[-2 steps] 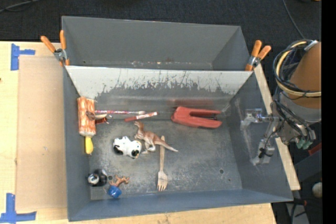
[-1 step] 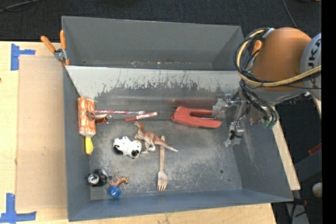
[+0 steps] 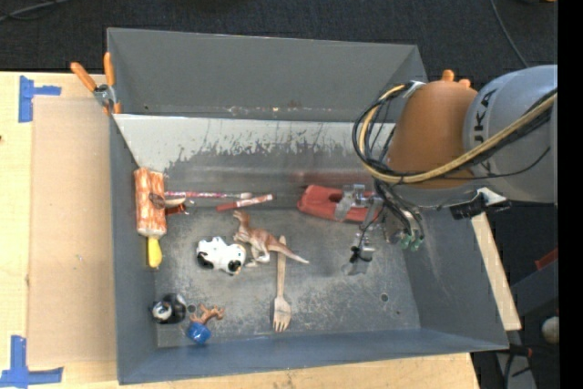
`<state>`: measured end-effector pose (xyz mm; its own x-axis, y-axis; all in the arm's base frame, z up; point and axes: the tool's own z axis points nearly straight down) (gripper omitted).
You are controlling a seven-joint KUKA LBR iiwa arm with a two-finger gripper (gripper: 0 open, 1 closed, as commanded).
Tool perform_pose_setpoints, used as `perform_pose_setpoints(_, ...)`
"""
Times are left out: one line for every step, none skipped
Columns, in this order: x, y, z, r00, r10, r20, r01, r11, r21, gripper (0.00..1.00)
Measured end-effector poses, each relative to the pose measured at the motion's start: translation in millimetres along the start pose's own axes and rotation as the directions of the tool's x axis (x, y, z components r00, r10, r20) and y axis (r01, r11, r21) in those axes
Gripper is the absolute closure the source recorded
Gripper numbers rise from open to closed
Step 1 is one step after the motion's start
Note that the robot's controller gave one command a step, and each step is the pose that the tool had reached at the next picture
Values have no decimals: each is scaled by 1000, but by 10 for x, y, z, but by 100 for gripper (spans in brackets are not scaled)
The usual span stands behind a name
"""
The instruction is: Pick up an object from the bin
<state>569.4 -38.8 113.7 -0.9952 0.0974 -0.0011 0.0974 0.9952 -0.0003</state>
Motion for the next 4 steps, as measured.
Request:
perform_pose_setpoints(-86,104,106,997,-73,0,73,997,0,0)
perform_pose_setpoints(70,365,-111,936,-351,-2,351,936,-2,0)
perform_pose_setpoints(-215,499,-75,985,-170,2,170,985,0,0)
perform_pose_setpoints(121,1096,-106,945,-326,0,326,945,-2,0)
